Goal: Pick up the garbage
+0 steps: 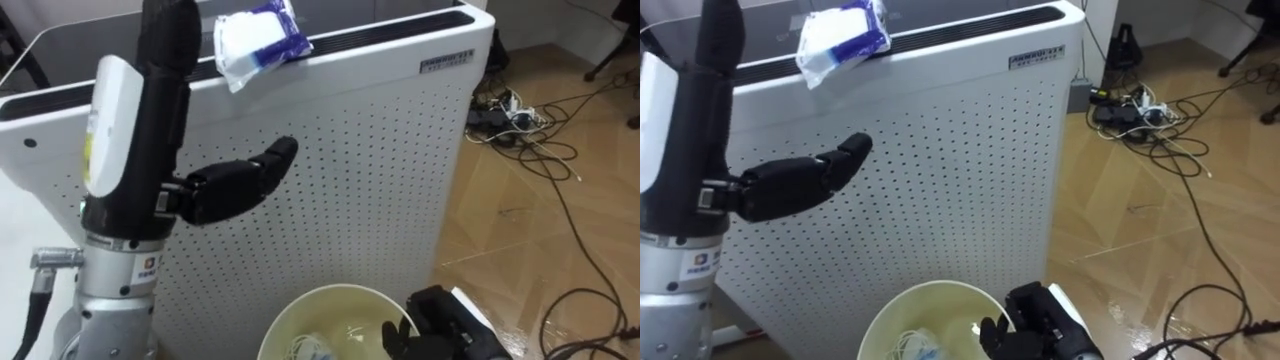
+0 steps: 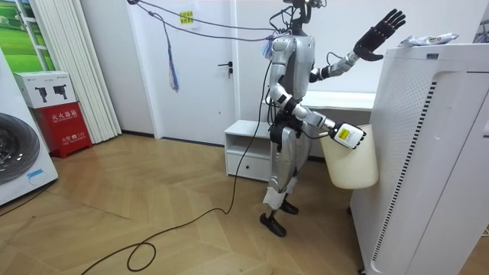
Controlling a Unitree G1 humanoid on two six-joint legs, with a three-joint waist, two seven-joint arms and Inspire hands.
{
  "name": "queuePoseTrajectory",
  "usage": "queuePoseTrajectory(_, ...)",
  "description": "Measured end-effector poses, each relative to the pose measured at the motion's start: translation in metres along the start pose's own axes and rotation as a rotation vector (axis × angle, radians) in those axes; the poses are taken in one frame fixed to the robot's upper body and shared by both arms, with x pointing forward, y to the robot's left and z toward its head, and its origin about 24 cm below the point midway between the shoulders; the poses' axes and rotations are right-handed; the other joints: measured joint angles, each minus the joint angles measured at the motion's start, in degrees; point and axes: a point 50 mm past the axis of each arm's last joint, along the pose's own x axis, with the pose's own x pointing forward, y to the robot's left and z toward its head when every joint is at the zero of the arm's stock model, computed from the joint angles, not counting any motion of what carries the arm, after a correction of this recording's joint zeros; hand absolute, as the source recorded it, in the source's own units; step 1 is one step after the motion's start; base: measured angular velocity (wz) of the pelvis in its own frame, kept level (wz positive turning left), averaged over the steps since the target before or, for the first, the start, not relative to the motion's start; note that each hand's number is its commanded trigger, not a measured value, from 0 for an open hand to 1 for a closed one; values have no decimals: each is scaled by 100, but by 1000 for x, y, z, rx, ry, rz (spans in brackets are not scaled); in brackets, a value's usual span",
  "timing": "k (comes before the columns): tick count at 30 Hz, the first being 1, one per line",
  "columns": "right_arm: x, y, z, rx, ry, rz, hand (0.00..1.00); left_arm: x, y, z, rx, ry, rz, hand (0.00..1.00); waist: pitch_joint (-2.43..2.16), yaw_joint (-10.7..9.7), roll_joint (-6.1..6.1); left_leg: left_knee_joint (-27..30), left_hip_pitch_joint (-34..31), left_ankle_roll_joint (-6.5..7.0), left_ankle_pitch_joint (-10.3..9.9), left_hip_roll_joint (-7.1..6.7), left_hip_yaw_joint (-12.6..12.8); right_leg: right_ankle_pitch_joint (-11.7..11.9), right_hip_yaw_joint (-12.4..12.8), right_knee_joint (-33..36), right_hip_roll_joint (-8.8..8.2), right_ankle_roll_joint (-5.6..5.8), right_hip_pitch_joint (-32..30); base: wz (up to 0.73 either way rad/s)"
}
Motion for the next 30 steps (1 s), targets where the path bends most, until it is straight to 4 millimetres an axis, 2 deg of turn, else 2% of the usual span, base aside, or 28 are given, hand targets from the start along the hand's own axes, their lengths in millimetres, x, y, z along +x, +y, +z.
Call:
queuePoseTrajectory(3,0,0,-1,-2,6,4,100,2,1,-4,47,12,-20,0,14,-16,43,-5,-3,0,0,1,1,0,0,-16,1,0,6,0)
queuePoseTrajectory(9,0,-1,-3,-6,37,14,100,8,2,-5,106,-1,-42,0,-30,-15,129,-8,1,0,-1,2,0,0,10,-16,6,0,7,0)
queuePoseTrajectory(23,0,-2,-1,-8,45,12,100,24,4,-10,154,13,-85,0,-27,-110,135,-3,93,0,0,9,102,1,143,45,-10,-2,36,-3)
queuePoseTrajectory(30,0,-2,-5,-20,78,14,100,29,6,-16,203,46,-174,0,-31,-164,218,-19,88,0,0,11,102,1,145,36,-6,-1,24,0)
